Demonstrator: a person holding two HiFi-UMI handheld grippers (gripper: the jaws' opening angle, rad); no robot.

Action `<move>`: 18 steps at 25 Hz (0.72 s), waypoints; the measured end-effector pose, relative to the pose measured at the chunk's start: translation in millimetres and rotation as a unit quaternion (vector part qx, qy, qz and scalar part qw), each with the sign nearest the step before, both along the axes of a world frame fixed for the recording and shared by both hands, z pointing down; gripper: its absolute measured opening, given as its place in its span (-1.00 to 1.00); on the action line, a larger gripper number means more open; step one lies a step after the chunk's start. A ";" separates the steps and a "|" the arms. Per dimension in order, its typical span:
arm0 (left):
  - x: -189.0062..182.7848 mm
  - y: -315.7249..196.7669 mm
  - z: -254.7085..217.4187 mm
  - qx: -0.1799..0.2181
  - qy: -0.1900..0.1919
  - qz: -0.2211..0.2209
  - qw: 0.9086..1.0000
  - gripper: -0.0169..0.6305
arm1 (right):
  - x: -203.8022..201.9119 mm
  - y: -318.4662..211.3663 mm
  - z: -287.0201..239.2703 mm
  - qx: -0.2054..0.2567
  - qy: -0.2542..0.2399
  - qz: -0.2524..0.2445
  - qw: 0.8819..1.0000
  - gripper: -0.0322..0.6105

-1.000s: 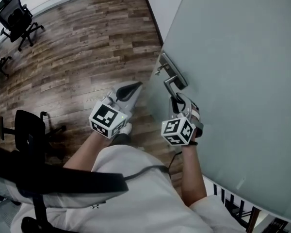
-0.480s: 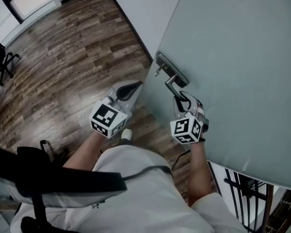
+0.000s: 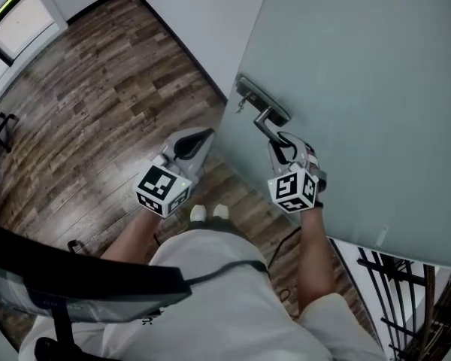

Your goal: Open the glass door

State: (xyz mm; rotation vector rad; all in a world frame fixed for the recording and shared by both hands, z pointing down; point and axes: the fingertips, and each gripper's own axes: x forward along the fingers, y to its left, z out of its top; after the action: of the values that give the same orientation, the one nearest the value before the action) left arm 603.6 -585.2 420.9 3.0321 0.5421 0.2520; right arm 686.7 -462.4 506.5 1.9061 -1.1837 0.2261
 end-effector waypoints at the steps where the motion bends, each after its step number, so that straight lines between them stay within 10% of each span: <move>1: 1.2 -0.4 -1.2 0.001 0.000 0.000 1.000 -0.94 | 1.5 0.4 -1.4 0.001 0.001 0.004 1.000 -0.57; 18: -5.0 12.7 -1.6 0.020 0.004 0.023 1.000 -0.94 | 26.2 4.7 2.5 0.000 0.013 0.042 0.999 -0.57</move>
State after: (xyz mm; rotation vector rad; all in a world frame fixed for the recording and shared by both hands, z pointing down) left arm 598.6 -572.4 419.2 3.0627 0.6152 0.2549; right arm 712.9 -457.8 509.0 1.9546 -1.0874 0.2465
